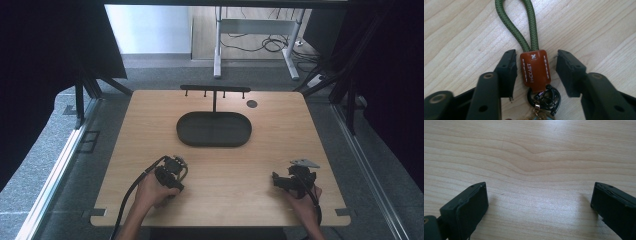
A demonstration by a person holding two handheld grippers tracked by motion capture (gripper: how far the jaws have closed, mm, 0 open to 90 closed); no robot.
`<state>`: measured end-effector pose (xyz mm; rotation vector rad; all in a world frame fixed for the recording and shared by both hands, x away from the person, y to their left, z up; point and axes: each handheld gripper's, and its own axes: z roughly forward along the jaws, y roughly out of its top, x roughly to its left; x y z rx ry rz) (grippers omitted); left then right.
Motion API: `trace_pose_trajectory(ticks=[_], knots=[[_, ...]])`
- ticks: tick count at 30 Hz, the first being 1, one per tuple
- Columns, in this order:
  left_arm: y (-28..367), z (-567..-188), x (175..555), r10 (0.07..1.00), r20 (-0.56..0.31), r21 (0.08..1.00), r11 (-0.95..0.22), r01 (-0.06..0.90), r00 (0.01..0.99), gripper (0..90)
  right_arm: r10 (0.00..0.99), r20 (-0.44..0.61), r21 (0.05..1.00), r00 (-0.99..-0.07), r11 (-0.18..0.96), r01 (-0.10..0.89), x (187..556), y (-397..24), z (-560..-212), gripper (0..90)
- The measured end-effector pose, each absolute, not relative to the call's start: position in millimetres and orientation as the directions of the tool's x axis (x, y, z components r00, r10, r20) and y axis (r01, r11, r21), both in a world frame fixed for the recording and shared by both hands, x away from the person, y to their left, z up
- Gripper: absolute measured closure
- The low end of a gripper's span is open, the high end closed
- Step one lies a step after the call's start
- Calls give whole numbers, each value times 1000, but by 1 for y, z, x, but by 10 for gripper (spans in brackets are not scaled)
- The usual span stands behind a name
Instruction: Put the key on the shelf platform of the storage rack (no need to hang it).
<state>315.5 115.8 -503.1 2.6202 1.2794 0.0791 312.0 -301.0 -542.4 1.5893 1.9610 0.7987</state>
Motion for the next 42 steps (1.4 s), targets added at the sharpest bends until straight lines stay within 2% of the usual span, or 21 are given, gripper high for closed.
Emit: trace_pose_trajectory(ticks=[6, 18, 31, 42], knots=[[117, -502, 319, 803, -54, 211, -572, 793, 594, 657, 980, -10, 705, -201, 150, 694, 312, -301, -542, 10], [128, -492, 316, 758, -114, 280, -596, 753, 642, 669, 981, -10, 704, -196, 146, 695, 312, -301, -542, 10], [148, -441, 310, 675, -94, 423, -638, 643, 732, 669, 981, -10, 703, -196, 147, 696, 312, -301, -542, 10], [157, -417, 319, 644, -80, 470, -649, 598, 761, 669, 978, -9, 699, -208, 155, 698, 315, -298, -543, 0]])
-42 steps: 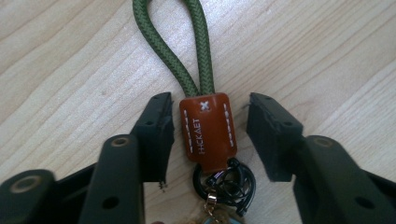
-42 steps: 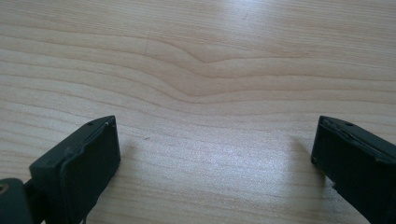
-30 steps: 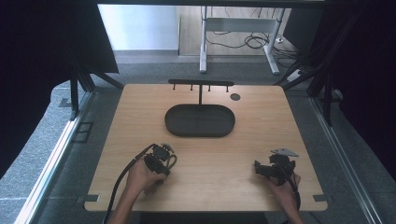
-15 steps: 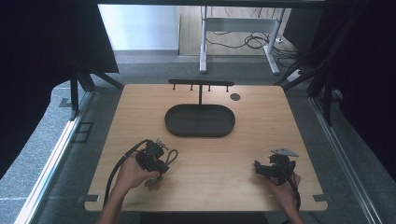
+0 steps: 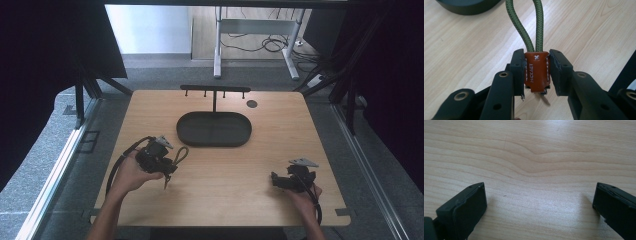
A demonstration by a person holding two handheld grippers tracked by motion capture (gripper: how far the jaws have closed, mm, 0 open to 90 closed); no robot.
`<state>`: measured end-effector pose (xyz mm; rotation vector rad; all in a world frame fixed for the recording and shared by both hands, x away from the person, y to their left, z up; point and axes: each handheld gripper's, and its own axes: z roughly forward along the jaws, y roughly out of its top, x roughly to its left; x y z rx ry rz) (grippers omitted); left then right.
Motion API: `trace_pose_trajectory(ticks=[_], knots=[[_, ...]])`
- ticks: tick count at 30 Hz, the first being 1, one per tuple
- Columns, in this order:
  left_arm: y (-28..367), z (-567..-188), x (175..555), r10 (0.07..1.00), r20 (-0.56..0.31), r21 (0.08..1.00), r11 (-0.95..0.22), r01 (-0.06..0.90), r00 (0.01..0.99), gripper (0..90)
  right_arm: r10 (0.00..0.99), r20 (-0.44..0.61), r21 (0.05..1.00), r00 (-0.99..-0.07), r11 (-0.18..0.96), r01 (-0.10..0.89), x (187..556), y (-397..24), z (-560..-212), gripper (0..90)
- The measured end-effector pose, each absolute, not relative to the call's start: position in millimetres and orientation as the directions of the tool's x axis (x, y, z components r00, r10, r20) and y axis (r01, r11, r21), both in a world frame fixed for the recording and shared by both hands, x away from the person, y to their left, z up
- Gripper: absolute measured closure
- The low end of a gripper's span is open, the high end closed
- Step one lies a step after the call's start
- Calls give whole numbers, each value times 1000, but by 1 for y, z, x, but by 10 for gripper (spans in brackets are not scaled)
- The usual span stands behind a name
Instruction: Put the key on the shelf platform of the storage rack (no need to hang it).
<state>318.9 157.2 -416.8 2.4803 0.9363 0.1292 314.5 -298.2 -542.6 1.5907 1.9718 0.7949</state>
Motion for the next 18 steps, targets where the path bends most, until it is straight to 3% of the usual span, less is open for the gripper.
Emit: trace_pose_trajectory(ticks=[18], knots=[[147, -390, 323, 606, -43, 460, -693, 554, 794, 669, 978, -8, 700, -208, 154, 697, 314, -298, -543, 0]])
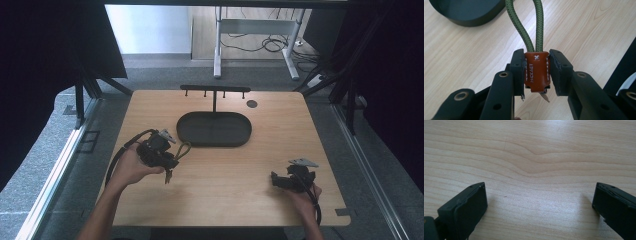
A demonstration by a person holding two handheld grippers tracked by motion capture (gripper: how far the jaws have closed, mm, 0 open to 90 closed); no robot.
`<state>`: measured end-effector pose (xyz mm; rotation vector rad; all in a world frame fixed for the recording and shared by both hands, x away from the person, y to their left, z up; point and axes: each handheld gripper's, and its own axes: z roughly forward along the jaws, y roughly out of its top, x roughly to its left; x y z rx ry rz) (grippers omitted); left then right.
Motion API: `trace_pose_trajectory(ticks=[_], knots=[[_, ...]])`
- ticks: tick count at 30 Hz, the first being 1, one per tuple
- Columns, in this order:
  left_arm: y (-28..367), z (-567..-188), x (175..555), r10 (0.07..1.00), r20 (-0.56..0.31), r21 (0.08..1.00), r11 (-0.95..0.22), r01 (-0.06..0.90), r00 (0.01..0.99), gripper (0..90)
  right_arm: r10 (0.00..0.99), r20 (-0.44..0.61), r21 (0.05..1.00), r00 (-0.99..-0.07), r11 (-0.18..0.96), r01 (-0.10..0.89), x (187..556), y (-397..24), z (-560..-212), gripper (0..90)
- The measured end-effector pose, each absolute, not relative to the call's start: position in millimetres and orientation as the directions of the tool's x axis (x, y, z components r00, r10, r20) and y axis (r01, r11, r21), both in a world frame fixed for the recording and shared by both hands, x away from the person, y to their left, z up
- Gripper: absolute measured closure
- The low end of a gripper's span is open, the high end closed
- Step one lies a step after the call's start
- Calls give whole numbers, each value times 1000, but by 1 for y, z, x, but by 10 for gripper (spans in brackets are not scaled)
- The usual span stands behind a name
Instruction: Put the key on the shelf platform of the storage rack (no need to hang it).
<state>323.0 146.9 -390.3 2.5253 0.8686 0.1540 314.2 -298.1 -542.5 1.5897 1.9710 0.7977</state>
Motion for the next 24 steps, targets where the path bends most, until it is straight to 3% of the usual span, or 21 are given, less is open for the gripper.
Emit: trace_pose_trajectory(ticks=[24], knots=[[148, -374, 332, 594, -12, 455, -713, 533, 805, 669, 980, -10, 704, -198, 147, 695, 313, -300, -542, 16]])
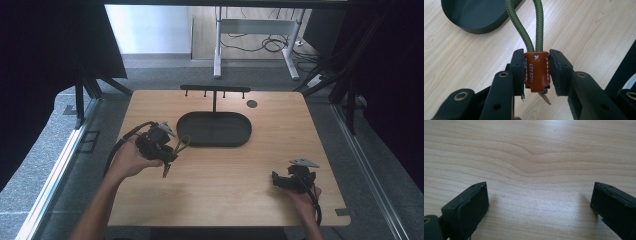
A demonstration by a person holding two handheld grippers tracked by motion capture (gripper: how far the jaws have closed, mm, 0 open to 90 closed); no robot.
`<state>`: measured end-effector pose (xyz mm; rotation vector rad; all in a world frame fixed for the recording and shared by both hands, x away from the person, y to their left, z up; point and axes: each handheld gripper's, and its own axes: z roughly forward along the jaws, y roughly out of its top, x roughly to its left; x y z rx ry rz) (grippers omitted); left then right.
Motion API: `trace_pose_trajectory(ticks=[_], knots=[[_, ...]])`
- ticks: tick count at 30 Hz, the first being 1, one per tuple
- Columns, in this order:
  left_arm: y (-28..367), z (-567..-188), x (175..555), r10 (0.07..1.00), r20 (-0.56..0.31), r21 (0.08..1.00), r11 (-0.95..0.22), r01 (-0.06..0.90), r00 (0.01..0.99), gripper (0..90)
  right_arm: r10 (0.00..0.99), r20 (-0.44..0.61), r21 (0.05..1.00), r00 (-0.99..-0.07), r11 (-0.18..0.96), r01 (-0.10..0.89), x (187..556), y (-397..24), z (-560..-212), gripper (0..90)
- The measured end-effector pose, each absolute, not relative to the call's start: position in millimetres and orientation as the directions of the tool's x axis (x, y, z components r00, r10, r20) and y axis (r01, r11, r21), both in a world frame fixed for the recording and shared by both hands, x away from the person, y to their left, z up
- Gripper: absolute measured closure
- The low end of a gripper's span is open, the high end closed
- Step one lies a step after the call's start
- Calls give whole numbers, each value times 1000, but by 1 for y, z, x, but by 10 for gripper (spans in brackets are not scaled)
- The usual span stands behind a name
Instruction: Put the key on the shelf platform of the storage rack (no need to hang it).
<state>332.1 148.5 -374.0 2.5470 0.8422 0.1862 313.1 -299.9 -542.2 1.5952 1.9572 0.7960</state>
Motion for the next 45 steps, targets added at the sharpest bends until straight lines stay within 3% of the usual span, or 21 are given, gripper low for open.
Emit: trace_pose_trajectory(ticks=[17, 45], knots=[[148, -364, 357, 607, 18, 434, -720, 541, 794, 669, 988, -10, 709, -156, 117, 695, 312, -302, -542, 49], [92, -365, 423, 563, 62, 341, -788, 513, 824, 669, 990, -6, 715, -140, 102, 692, 311, -303, -541, 91]])
